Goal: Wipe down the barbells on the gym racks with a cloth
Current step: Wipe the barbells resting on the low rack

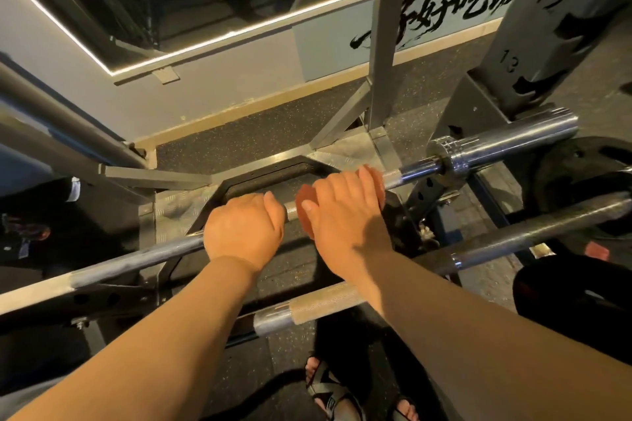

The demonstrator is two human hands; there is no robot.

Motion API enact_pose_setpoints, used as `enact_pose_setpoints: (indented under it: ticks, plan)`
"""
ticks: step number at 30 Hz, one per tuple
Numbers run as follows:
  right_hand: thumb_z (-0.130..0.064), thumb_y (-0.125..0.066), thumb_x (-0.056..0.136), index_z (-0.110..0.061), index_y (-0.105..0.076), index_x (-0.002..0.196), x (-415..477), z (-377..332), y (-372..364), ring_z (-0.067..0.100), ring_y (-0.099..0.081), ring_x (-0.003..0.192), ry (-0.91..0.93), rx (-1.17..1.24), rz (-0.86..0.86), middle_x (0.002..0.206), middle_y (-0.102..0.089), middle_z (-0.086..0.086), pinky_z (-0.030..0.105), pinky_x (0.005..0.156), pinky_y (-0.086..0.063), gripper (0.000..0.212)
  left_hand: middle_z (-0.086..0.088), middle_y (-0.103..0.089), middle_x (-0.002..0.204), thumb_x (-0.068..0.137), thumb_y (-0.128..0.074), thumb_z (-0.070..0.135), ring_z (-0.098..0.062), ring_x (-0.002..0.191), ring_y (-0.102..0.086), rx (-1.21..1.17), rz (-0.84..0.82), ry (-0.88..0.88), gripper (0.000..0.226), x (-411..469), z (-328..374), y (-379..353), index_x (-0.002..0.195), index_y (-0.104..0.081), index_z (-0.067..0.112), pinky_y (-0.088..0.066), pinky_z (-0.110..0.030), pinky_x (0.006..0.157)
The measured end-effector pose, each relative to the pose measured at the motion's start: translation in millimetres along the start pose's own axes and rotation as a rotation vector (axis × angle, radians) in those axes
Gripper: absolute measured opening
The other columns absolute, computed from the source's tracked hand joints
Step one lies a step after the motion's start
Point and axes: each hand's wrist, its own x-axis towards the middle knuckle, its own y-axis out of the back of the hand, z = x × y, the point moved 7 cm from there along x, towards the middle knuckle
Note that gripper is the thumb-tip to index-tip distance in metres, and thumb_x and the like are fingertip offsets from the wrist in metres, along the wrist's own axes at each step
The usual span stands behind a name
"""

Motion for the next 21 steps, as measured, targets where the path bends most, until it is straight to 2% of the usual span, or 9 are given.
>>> enact_pose_setpoints:
  ticks: [3,5,7,9,11,14,17,19,21]
  plan:
    - [-0.041,-0.017,0.107,-0.017,-0.048,0.136,-0.9,5.2,1.6,0.026,-0.04,0.132,0.004,0.055,-0.071,0.133,-0.051,0.003,0.048,0.125,-0.01,0.048,-0.01,-0.064,0.062,0.098,-0.029,0.029,-0.032,0.055,-0.059,-0.009,0.091,-0.059,0.05,-0.7,1.0,-2.8,0.066,-0.064,0.012,-0.03,-0.031,0.057]
    - [-0.041,-0.03,0.109,-0.02,-0.05,0.134,5.1,20.6,9.6,0.023,-0.046,0.124,0.062,0.055,-0.106,0.127,-0.054,0.0,0.043,0.12,-0.021,0.038,-0.009,-0.065,0.067,0.098,-0.028,0.03,-0.032,0.058,-0.059,-0.03,0.095,-0.08,0.049,-1.4,0.1,-3.7,0.073,-0.066,0.013,-0.033,-0.033,0.057]
    - [-0.037,-0.048,0.105,-0.018,-0.063,0.114,11.6,34.5,22.5,0.025,-0.056,0.098,0.184,-0.016,-0.032,0.103,-0.06,0.001,0.043,0.097,-0.043,0.025,-0.008,-0.068,0.073,0.099,-0.028,0.031,-0.031,0.062,-0.06,-0.054,0.105,-0.081,0.048,-2.1,-0.9,-2.5,0.081,-0.069,0.013,-0.039,-0.034,0.059]
    - [-0.026,-0.047,0.103,-0.014,-0.061,0.085,15.2,62.8,27.8,0.028,-0.057,0.075,0.14,-0.058,0.041,0.079,-0.054,0.004,0.042,0.076,-0.046,0.025,-0.008,-0.073,0.083,0.1,-0.03,0.031,-0.031,0.069,-0.065,-0.087,0.115,-0.095,0.049,-2.3,0.1,-2.5,0.09,-0.074,0.013,-0.047,-0.035,0.064]
    - [-0.02,-0.035,0.103,-0.018,-0.048,0.076,14.0,88.6,36.4,0.029,-0.055,0.079,-0.043,-0.015,0.114,0.078,-0.051,0.004,0.043,0.085,-0.042,0.03,-0.007,-0.076,0.095,0.099,-0.03,0.031,-0.03,0.078,-0.069,-0.111,0.123,-0.098,0.05,-2.5,-0.1,-2.1,0.095,-0.077,0.013,-0.051,-0.035,0.071]
    - [-0.022,-0.039,0.095,-0.012,-0.052,0.084,11.5,78.7,29.7,0.03,-0.052,0.094,-0.218,-0.022,0.111,0.089,-0.054,0.007,0.048,0.107,-0.032,0.021,-0.006,-0.076,0.097,0.099,-0.03,0.031,-0.029,0.08,-0.07,-0.105,0.122,-0.098,0.051,-2.5,0.7,-1.5,0.094,-0.078,0.014,-0.051,-0.035,0.071]
    - [-0.042,-0.047,0.098,-0.014,-0.057,0.102,14.1,20.9,10.8,0.024,-0.054,0.094,-0.079,-0.048,-0.054,0.097,-0.056,0.002,0.045,0.103,-0.035,0.03,-0.005,-0.076,0.092,0.099,-0.029,0.033,-0.028,0.077,-0.069,-0.071,0.095,-0.083,0.052,-2.5,1.9,-1.2,0.093,-0.077,0.014,-0.049,-0.034,0.069]
    - [-0.039,-0.037,0.106,-0.019,-0.053,0.12,14.1,7.6,6.3,0.024,-0.05,0.111,0.026,0.031,-0.027,0.114,-0.055,0.0,0.044,0.113,-0.027,0.03,-0.003,-0.073,0.083,0.099,-0.026,0.034,-0.027,0.072,-0.066,-0.042,0.081,-0.061,0.052,-2.2,0.2,-2.0,0.087,-0.073,0.016,-0.042,-0.034,0.063]
    - [-0.035,-0.045,0.105,-0.021,-0.056,0.119,10.6,11.8,11.2,0.022,-0.053,0.104,0.152,0.061,0.004,0.11,-0.057,-0.003,0.042,0.104,-0.036,0.023,-0.003,-0.067,0.074,0.099,-0.02,0.036,-0.027,0.065,-0.059,-0.037,0.077,-0.044,0.053,-1.4,-2.4,-3.3,0.079,-0.066,0.018,-0.032,-0.033,0.061]
